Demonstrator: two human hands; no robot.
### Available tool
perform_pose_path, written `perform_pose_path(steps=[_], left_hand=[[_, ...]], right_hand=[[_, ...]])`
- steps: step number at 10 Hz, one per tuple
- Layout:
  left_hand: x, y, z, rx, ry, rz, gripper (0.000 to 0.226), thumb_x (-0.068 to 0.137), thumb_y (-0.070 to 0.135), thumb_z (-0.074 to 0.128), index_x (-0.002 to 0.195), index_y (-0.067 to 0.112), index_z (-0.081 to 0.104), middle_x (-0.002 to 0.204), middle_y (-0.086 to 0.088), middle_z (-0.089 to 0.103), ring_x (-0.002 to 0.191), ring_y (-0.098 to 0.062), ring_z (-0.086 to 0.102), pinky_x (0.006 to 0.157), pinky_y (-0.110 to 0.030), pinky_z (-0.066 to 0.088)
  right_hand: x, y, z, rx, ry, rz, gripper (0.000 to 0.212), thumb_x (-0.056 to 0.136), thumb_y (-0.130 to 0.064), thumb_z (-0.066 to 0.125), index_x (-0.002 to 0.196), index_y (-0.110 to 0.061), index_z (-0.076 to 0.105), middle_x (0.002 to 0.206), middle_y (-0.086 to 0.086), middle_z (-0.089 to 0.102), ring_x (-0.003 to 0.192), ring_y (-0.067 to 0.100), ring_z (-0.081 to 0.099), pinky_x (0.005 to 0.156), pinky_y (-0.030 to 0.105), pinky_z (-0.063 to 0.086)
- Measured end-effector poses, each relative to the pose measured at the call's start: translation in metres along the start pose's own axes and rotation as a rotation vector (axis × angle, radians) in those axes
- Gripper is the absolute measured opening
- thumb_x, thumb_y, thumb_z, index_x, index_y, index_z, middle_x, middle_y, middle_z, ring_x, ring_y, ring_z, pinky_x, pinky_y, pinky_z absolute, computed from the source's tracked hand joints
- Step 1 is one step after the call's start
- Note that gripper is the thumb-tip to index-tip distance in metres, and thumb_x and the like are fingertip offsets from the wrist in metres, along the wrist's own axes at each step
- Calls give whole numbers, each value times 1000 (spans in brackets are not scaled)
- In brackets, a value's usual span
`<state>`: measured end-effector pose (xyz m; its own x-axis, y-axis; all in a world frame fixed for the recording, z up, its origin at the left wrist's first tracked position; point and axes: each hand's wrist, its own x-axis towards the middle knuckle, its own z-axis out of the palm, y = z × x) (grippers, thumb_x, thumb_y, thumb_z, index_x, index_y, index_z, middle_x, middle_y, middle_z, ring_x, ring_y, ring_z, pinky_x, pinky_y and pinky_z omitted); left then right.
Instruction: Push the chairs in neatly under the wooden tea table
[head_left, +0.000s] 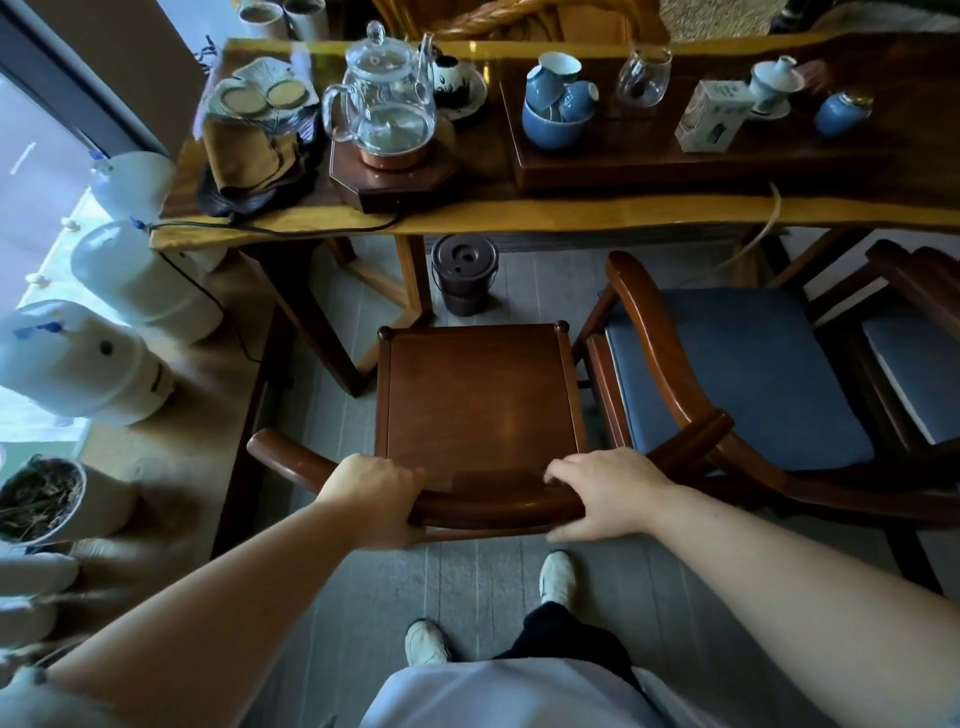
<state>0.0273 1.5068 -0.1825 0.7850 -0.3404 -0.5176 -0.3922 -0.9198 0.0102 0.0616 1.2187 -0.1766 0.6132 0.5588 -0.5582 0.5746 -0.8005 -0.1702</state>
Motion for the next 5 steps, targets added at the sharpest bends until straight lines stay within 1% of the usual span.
perform_pose_path(steps=[1,2,3,4,5], left_hand=[[-1,2,-12,-86,-82,-34,84,66,94,20,120,35,45,103,8,62,90,-15,60,76,-37,51],[1,8,-43,-57,91,-105,86,79,83,13,146,30,26,141,1,49,125,-23,47,102,-42,40],[14,15,-97,51,294,-150,81,87,73,17,152,25,13,157,-3,29,142,-25,22,116,-42,17],[25,12,-160,171,446,-205,80,89,70,17,153,24,7,160,-6,17,146,-30,7,117,-46,6],[23,7,-228,284,575,-233,81,86,71,13,153,26,2,162,-9,8,146,-32,-3,118,-49,3]], right_hand=[[0,10,-13,114,-20,-30,87,78,-82,43,147,-33,26,149,-5,41,128,19,47,97,45,44],[5,24,-46,69,128,-90,85,84,-76,42,152,-31,16,160,-1,24,142,22,28,109,47,32],[12,42,-95,-19,342,-130,86,86,-75,42,153,-29,14,161,5,20,144,24,23,112,46,26],[18,60,-151,-140,539,-168,89,85,-77,40,154,-28,10,162,9,14,146,26,17,115,47,21],[15,75,-215,-266,659,-155,94,82,-79,38,154,-29,2,163,11,3,147,28,10,116,51,17]])
